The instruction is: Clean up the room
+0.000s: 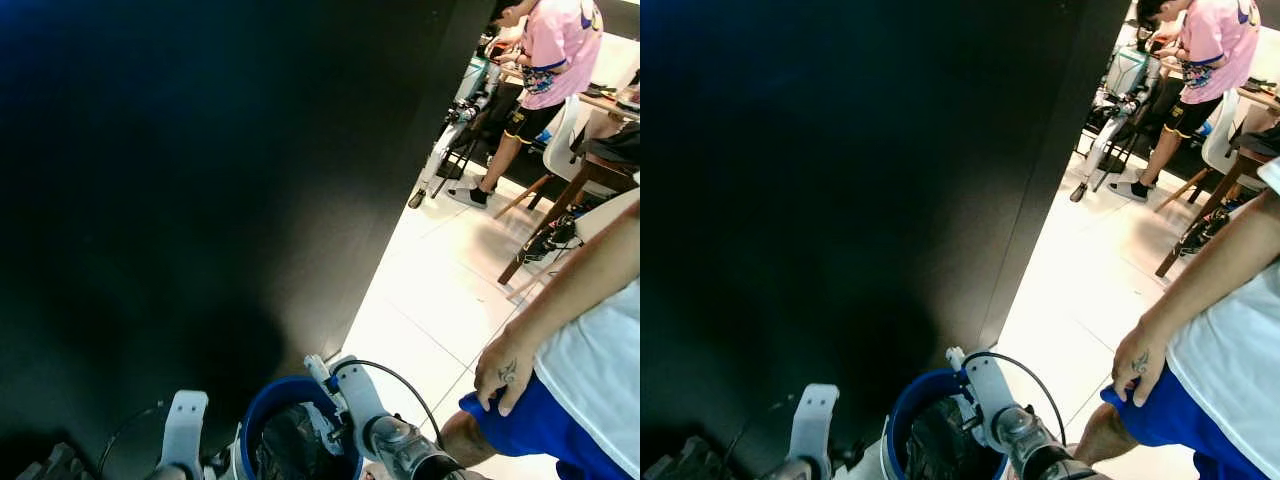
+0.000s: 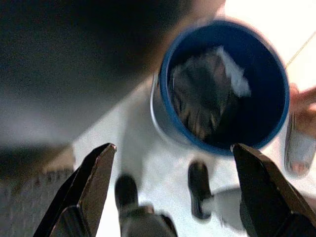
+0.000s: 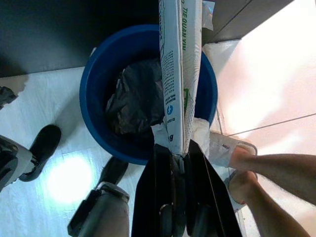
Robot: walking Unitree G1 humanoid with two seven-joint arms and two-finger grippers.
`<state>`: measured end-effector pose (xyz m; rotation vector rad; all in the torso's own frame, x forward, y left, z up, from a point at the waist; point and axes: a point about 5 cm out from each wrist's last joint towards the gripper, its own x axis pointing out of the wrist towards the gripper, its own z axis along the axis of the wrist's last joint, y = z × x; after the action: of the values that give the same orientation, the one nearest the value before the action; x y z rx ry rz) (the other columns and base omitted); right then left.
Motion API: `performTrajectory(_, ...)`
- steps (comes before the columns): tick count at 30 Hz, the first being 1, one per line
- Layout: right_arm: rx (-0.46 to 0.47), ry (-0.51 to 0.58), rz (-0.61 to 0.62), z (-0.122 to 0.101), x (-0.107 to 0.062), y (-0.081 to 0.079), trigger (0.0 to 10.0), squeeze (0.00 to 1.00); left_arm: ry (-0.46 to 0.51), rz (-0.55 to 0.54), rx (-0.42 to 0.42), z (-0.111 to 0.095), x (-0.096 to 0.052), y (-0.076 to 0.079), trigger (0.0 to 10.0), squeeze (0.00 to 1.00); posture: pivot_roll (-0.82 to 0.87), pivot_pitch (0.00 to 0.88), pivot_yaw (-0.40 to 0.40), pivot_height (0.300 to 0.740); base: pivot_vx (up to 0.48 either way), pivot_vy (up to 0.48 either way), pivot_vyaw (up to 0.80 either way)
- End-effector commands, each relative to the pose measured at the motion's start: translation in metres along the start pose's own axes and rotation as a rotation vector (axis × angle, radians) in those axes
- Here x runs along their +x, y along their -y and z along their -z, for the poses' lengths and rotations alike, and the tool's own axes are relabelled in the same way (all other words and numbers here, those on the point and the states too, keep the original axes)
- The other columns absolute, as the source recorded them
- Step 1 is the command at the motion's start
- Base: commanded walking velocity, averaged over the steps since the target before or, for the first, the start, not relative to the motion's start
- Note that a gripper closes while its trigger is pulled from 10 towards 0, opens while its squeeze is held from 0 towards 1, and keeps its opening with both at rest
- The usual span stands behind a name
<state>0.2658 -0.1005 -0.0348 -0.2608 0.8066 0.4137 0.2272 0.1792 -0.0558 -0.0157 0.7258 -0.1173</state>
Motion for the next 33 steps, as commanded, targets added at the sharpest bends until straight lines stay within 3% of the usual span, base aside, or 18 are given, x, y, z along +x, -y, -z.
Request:
performTrajectory(1,0.044,-0.023,0.024,0.004,-0.001,0.006,10.0,0.00,0.019,0.035,-0.001,-0.003,0.002,0.011,10.0,0.00,0.17,0.000,-0.203,0.740,0.000,0.000,0.00)
performTrajectory(4,0.134,-0.032,0.017,0.004,0.000,-0.001,10.0,0.00,0.138,0.082,0.019,-0.026,0.006,0.018,10.0,0.00,0.20,0.000,-0.222,0.740,0.000,0.000,0.00)
performTrajectory(14,0.246,-0.022,0.069,0.007,0.000,0.001,10.0,0.00,0.225,0.172,0.017,-0.030,0.002,0.027,10.0,0.00,0.27,0.088,-0.219,0.740,0.000,0.000,0.00)
performTrajectory(16,0.330,0.011,0.066,0.001,0.001,0.000,10.0,0.00,0.197,0.210,0.068,-0.017,-0.002,0.031,10.0,0.00,0.30,0.133,-0.216,0.740,0.000,0.000,0.00)
performTrajectory(24,0.465,0.104,0.086,-0.022,0.001,0.005,10.0,0.00,0.135,0.228,0.166,0.013,-0.014,0.026,10.0,0.00,0.34,0.166,-0.205,0.740,0.000,0.000,0.00)
performTrajectory(30,0.488,0.139,0.114,-0.031,0.001,0.011,10.0,0.00,0.137,0.217,0.186,0.017,-0.019,0.018,10.0,0.00,0.36,0.183,-0.200,0.740,0.000,0.000,0.00)
performTrajectory(31,0.494,0.155,0.127,-0.035,0.000,0.014,10.0,0.14,0.139,0.212,0.195,0.017,-0.020,0.015,10.0,0.00,0.37,0.185,-0.198,0.740,0.000,0.000,0.00)
performTrajectory(32,0.492,0.172,0.137,-0.040,0.000,0.016,10.0,0.81,0.142,0.206,0.201,0.018,-0.021,0.013,10.0,0.00,0.38,0.190,-0.197,0.740,0.000,0.000,0.00)
performTrajectory(33,0.487,0.182,0.142,-0.042,-0.001,0.017,10.0,0.81,0.143,0.203,0.204,0.018,-0.022,0.011,10.0,0.00,0.38,0.190,-0.197,0.740,0.000,0.000,0.00)
